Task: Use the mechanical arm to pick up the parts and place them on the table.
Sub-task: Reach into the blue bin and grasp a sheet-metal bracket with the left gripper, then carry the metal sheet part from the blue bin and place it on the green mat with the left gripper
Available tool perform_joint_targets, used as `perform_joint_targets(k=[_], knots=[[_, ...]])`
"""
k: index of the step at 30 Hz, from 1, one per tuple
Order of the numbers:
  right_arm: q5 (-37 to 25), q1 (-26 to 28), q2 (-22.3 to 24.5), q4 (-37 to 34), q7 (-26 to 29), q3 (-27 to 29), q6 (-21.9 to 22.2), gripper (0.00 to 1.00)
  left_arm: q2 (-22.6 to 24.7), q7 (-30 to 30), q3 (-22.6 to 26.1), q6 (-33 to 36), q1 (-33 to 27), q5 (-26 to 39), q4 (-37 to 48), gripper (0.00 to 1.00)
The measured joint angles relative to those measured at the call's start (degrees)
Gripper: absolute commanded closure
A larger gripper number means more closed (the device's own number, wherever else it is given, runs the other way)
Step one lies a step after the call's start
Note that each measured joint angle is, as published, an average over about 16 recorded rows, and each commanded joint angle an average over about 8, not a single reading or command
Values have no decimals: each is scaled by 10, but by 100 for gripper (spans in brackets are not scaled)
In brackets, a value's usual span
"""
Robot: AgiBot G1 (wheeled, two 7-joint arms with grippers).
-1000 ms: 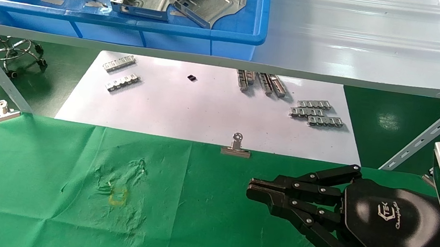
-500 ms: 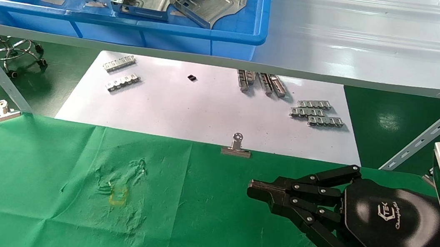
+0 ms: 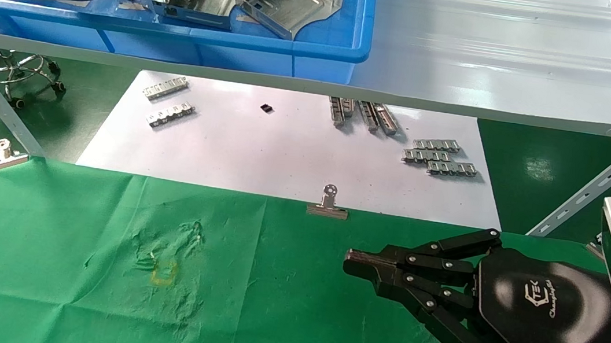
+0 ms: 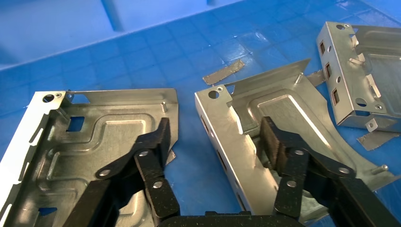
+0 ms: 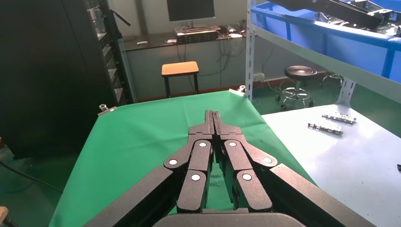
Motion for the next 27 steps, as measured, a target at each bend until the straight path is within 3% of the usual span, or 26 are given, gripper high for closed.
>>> perform_joint_targets(k=[19,27], knots=[[0,0,0,0,0,0,0,100,5,40,-12,-1,-16,-15,44,100],[0,0,0,0,0,0,0,100,-12,67,-38,25,-19,-54,41,100]])
